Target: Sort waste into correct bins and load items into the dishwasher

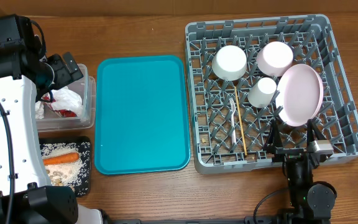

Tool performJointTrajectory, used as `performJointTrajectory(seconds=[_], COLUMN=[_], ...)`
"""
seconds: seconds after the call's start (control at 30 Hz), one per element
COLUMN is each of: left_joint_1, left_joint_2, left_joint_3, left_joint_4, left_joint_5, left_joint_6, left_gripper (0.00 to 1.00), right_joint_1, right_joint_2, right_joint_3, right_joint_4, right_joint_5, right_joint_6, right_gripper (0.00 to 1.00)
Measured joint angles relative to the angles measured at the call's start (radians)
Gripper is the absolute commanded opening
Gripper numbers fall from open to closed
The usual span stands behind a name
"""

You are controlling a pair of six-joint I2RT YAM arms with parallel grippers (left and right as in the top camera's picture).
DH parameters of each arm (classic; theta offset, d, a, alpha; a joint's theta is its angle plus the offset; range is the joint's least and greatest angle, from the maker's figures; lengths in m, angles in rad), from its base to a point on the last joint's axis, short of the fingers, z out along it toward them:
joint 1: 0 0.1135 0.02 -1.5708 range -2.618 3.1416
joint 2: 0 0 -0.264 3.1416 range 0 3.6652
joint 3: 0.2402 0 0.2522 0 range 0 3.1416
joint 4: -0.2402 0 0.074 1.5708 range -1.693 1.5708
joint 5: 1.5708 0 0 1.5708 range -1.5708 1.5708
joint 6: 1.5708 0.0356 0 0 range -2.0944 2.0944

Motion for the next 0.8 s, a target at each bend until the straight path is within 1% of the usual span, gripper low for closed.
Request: performJointTrajectory(seconds=[0.1,0.27,0.53,0.8], left_joint_1=[0.0,0.0,0.0,0.0], left_joint_2=[0.0,0.0,0.0,0.0], left_joint_3=[0.0,0.0,0.0,0.0], left_joint_4=[0.0,0.0,0.0,0.0], left_joint_5=[0.0,0.0,0.0,0.0], left_joint_6=[0.0,0.0,0.0,0.0], left_gripper=[1.0,1.0,1.0,1.0], right_joint_1=[0.0,-0.004,-0.004,-0.004], right_joint_2=[0.0,0.0,0.0,0.0], right_joint_3=[0.0,0.0,0.0,0.0], right_joint_4=[-0.047,-0.185,-0.189,-0.188], right_joint_5=[0.0,0.002,0.008,0.008], right_joint_6=[0.0,-0.008,-0.074,-0.089], right_gripper=[1.0,1.0,1.0,1.0])
